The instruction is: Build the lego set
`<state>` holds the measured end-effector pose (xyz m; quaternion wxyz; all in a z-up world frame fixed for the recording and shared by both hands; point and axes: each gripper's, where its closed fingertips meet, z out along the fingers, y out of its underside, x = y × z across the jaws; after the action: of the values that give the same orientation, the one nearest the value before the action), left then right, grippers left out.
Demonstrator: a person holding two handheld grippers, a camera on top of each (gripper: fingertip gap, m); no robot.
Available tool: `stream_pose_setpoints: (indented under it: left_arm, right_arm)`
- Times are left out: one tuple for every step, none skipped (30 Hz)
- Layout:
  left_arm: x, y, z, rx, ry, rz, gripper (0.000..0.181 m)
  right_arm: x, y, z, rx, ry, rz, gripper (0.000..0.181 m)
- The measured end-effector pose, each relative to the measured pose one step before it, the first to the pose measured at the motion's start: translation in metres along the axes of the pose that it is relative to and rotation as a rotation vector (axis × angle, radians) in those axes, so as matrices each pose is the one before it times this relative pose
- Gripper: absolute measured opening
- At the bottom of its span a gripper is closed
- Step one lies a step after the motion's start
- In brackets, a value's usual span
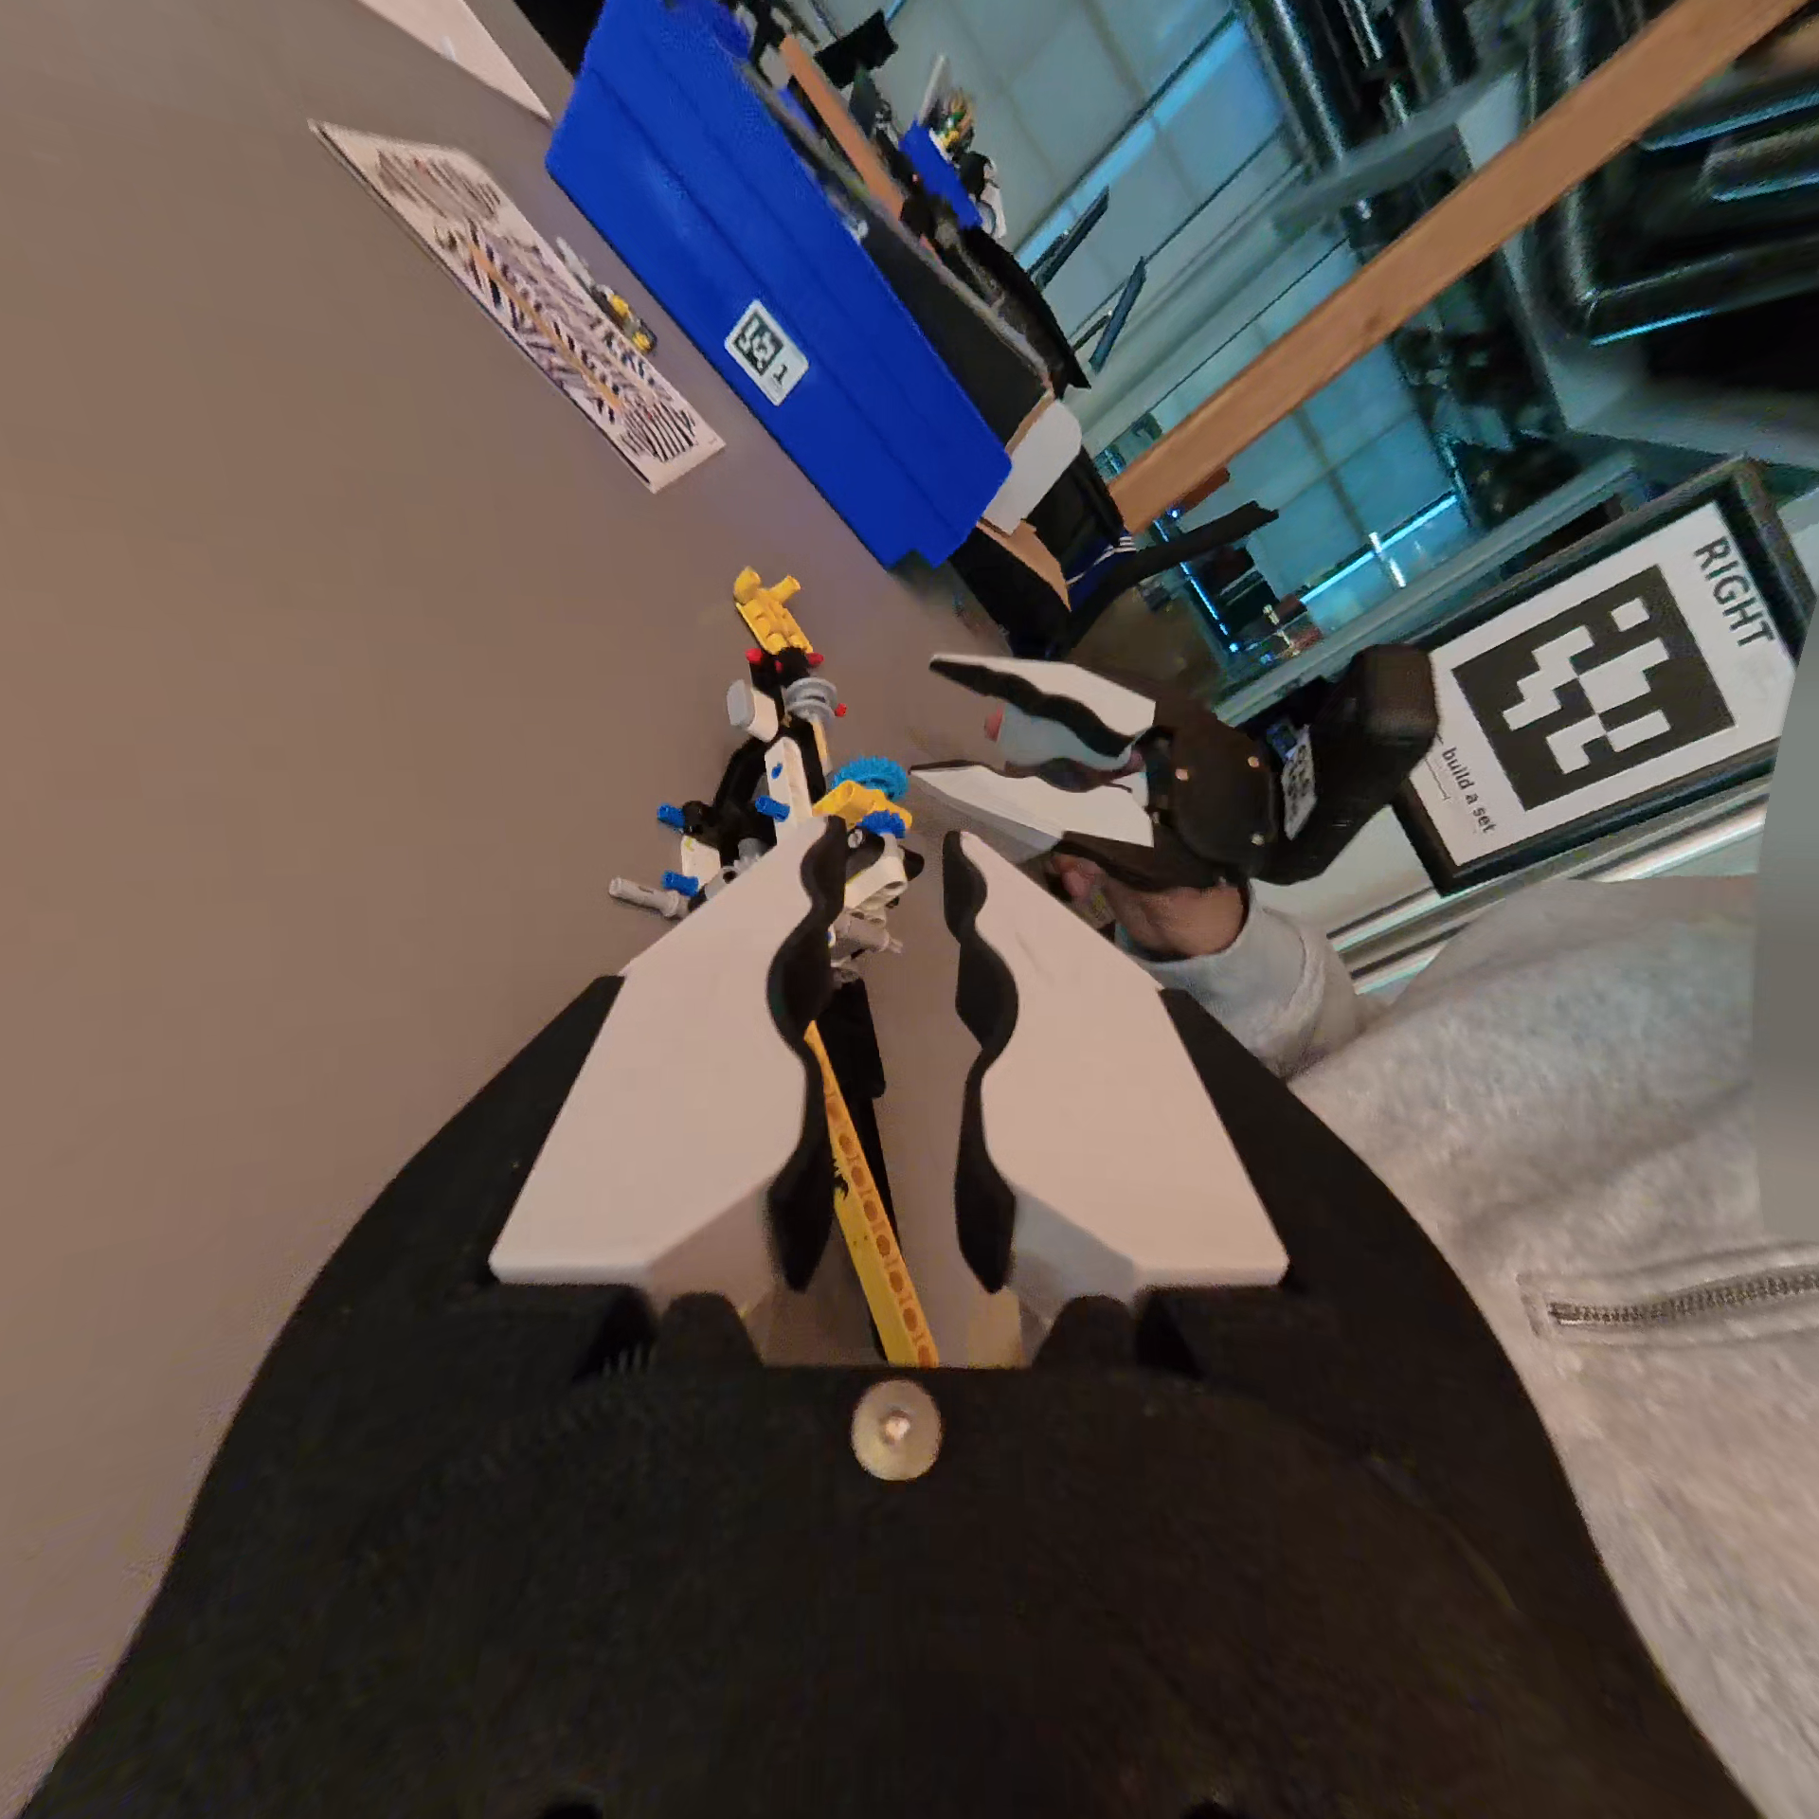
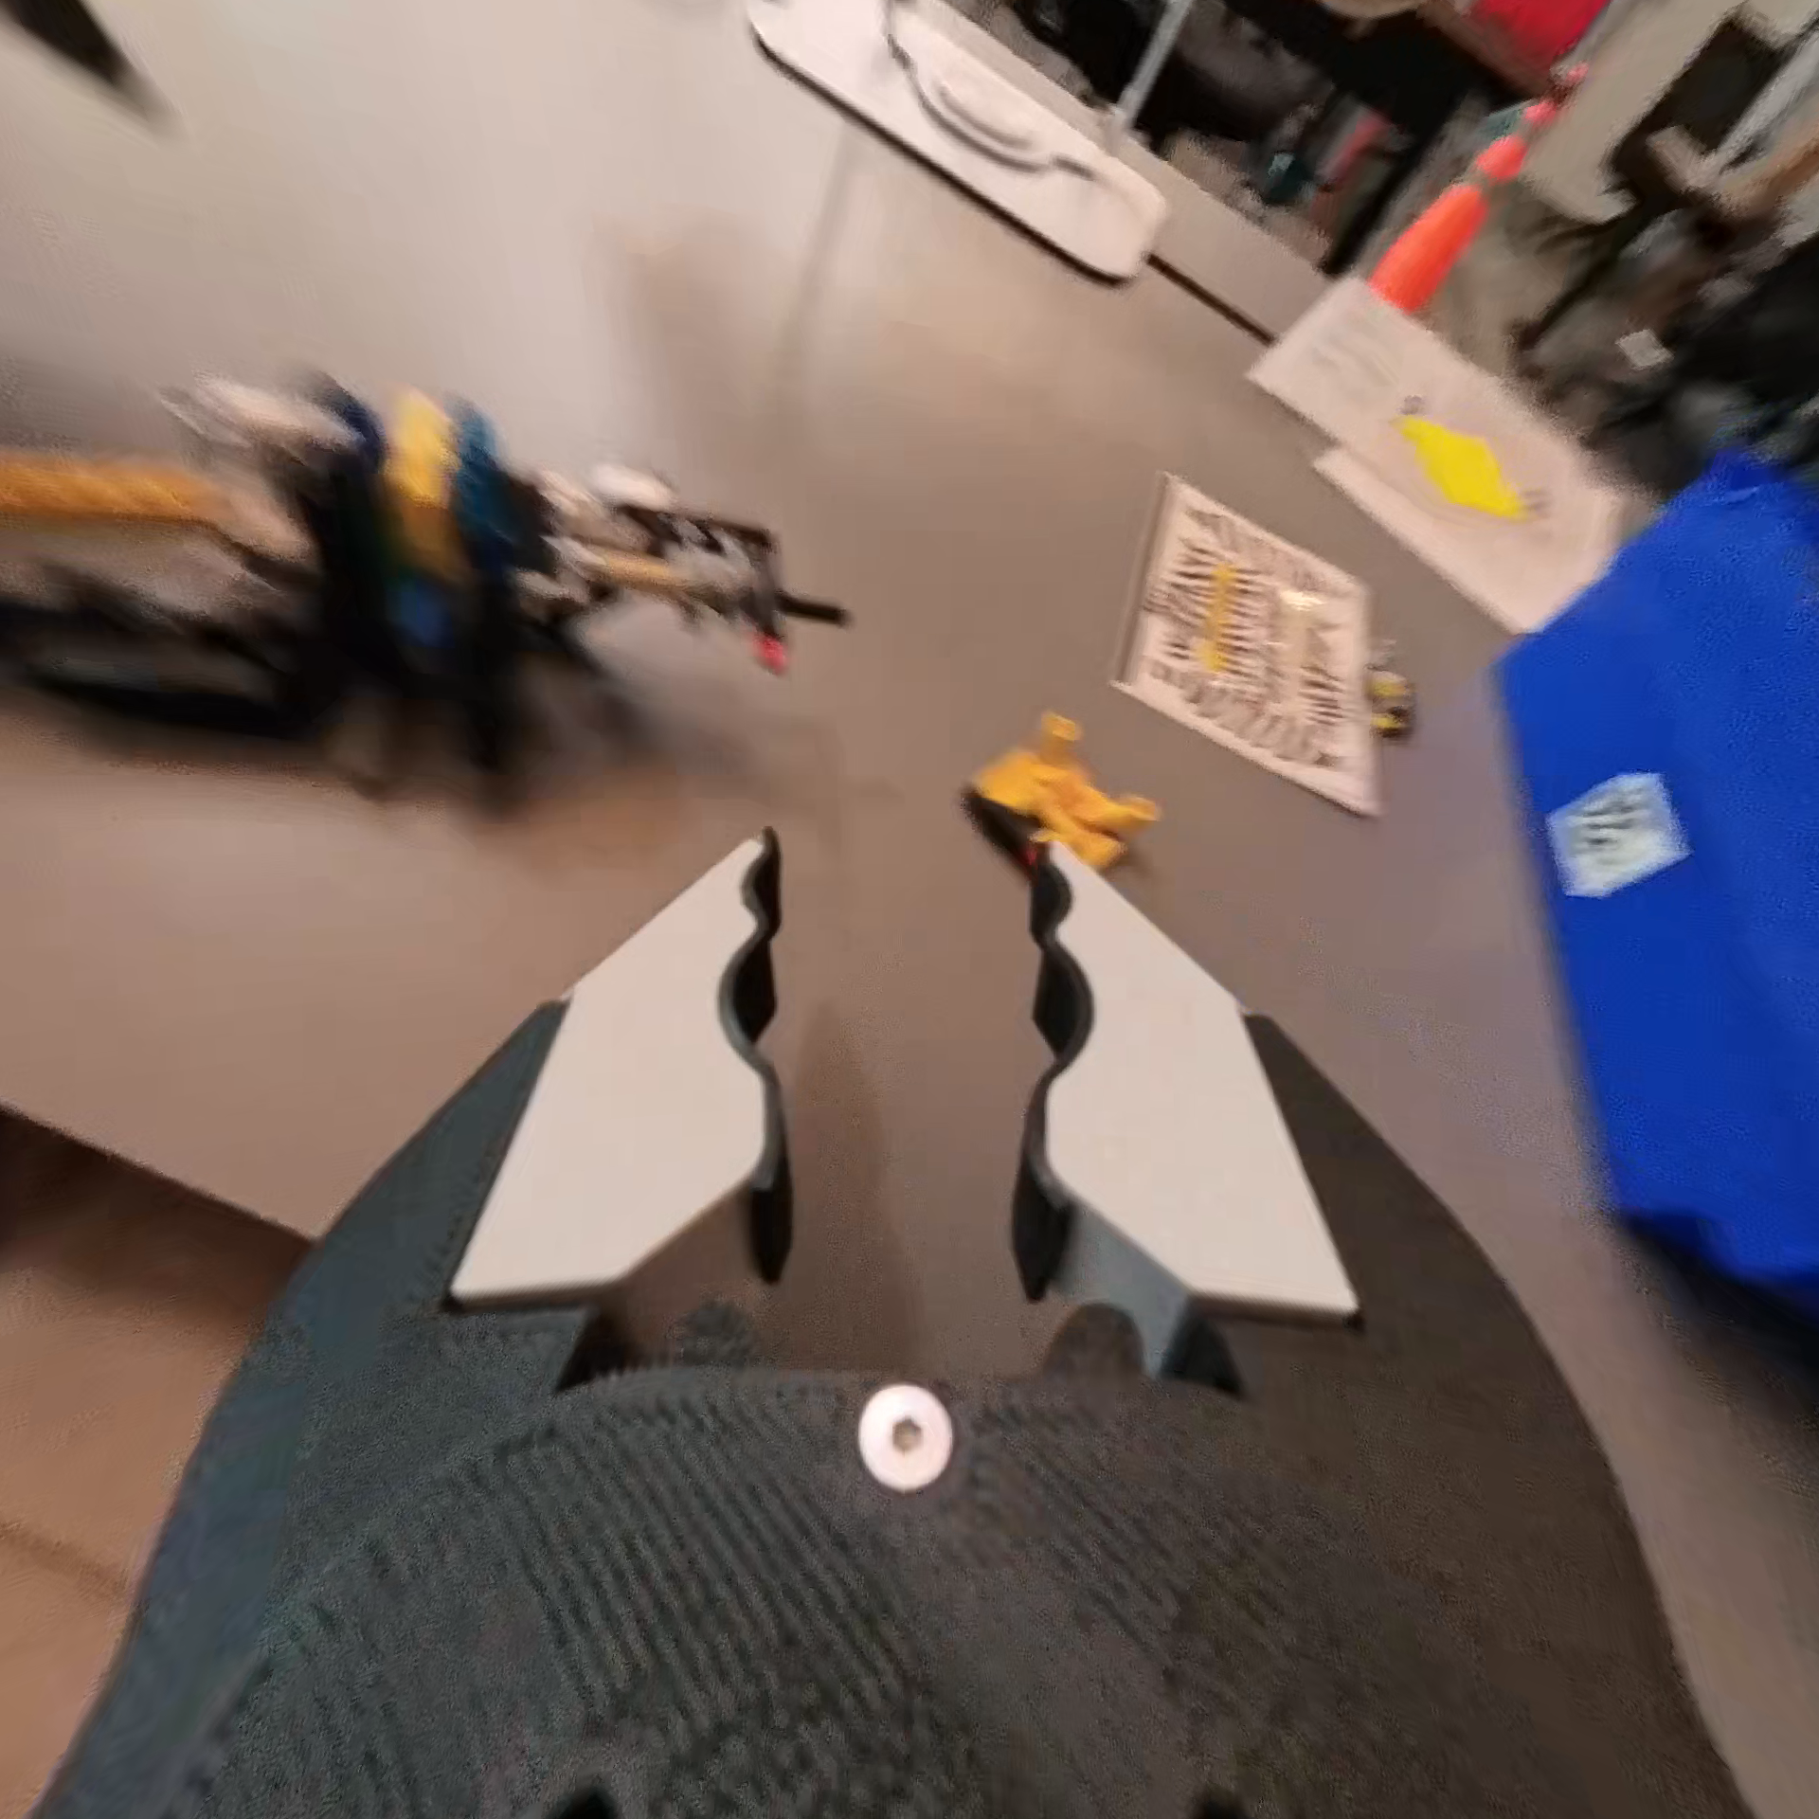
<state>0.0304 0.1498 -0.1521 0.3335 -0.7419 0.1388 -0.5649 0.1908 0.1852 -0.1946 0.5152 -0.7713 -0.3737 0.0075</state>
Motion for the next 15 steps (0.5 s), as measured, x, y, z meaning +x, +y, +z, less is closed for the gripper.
stream_pose_setpoints:
  left_arm:
    - [-0.00236, 0.00221, 0.00435, -0.0061, -0.0028, -0.0108, 0.017]
    - [-0.00225, 0.00148, 0.00471, -0.0078, -0.0067, -0.0019, 0.017]
    - [-0.00154, 0.00243, 0.005, -0.0213, -0.0063, 0.0015, 0.018]
    - [-0.00137, 0.00187, 0.00492, -0.0247, -0.0079, 0.0069, 0.019]
    - [-0.00182, 0.00109, 0.00474, -0.0254, -0.0109, 0.0104, 0.02]
    - [-0.00169, 0.00067, 0.00457, -0.0283, -0.0083, 0.0126, 0.022]
    - [-0.00266, 0.0, 0.00433, -0.0275, -0.011, 0.0098, 0.023]
    - [-0.00274, 0.00006, 0.00397, -0.0258, -0.0105, 0.0064, 0.023]
    - [-0.00281, 0.00144, 0.00393, -0.031, -0.009, 0.0038, 0.022]
    - [-0.00115, 0.00206, 0.00367, -0.0287, -0.0003, 0.0037, 0.018]
    - [0.00175, 0.00008, 0.00274, -0.0085, 0.0138, 0.0014, 0.016]
    - [0.00115, 0.00007, 0.00199, -0.0039, 0.0082, -0.0048, 0.017]
    - [0.00127, 0.00037, 0.00164, -0.0014, 0.0069, -0.0046, 0.017]
    - [0.00122, 0.00075, 0.00098, 0.0001, 0.0066, -0.0025, 0.017]
    - [0.00054, 0.00147, 0.00036, -0.0045, 0.0026, -0.0058, 0.018]
  right_arm:
    - [-0.01563, -0.00854, 0.0005, 0.0281, -0.0608, 0.0816, 0.041]
    - [-0.01226, -0.00515, 0.00251, 0.0134, -0.0515, 0.0836, 0.031]
    - [-0.00996, -0.00267, 0.00389, 0.0032, -0.0536, 0.0907, 0.025]
    - [-0.00851, -0.00139, 0.00452, 0.0003, -0.0612, 0.1029, 0.02]
    - [-0.00723, -0.00018, 0.00469, -0.003, -0.0666, 0.1049, 0.014]
    - [-0.00432, 0.0006, 0.00417, -0.003, -0.0559, 0.092, 0.006]
    - [0.00009, -0.00071, 0.00247, 0.0059, -0.0278, 0.0725, 0.0]
    - [0.0014, -0.00452, 0.0, 0.0236, -0.01, 0.0489, 0.0]
    - [0.00047, -0.00646, -0.00116, 0.0307, -0.0051, 0.0382, 0.0]
    - [-0.00157, -0.00369, 0.0002, 0.0107, -0.0127, 0.0421, 0.001]
    - [-0.00353, 0.00064, 0.002, -0.0139, -0.0225, 0.0469, 0.006]
    - [-0.0035, 0.00254, 0.00323, -0.0196, -0.0229, 0.0495, 0.011]
    - [-0.00283, 0.00172, 0.00355, -0.009, -0.0198, 0.0477, 0.013]
    - [-0.0012, 0.00088, 0.00367, -0.0006, -0.013, 0.045, 0.017]
    - [0.00056, 0.0007, 0.00357, -0.0012, -0.0075, 0.0451, 0.023]
